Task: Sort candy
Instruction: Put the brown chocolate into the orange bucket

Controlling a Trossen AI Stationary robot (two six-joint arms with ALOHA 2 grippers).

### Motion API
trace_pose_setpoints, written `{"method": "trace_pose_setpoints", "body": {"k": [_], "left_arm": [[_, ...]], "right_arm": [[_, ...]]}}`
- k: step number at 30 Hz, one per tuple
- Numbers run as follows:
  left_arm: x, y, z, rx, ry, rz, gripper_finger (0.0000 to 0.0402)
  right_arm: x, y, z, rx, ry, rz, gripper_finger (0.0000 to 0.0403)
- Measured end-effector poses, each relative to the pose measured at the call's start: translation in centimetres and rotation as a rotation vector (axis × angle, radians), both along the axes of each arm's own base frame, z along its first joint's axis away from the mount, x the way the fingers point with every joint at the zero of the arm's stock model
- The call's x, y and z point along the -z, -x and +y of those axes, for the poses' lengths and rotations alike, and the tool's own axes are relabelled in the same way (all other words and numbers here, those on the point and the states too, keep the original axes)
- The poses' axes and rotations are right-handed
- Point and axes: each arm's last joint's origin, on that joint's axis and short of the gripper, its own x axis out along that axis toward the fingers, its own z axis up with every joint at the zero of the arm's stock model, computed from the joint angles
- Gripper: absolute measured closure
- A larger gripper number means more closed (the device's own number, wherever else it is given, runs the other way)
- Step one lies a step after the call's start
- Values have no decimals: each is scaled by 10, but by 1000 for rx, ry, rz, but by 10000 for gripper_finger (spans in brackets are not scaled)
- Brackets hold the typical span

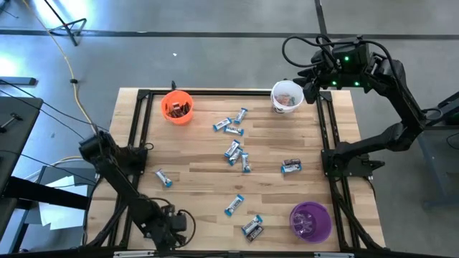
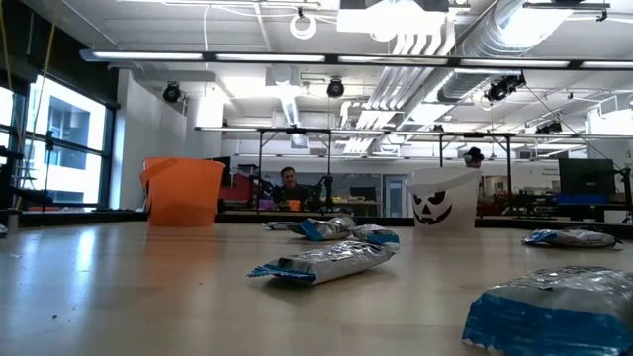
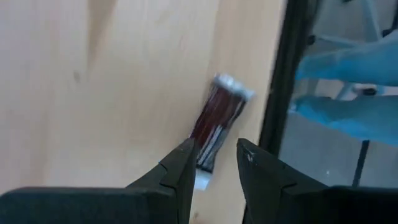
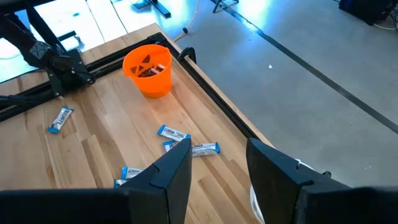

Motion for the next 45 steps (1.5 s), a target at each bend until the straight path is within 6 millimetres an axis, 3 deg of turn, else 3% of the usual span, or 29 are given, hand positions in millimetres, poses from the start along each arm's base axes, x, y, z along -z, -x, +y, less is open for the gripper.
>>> {"method": "trace_pose_setpoints", "body": {"k": [8,22,45], "left_arm": [[7,5,-4,-77,69,143,278],[17,21,-11,256,-128,12,255],[21,16,-8,293,-146,27,255]], "right_arm": [[0,0,0,0,0,0,253],[0,0,0,0,0,-1,253],[0,0,0,0,0,-1,253]]}}
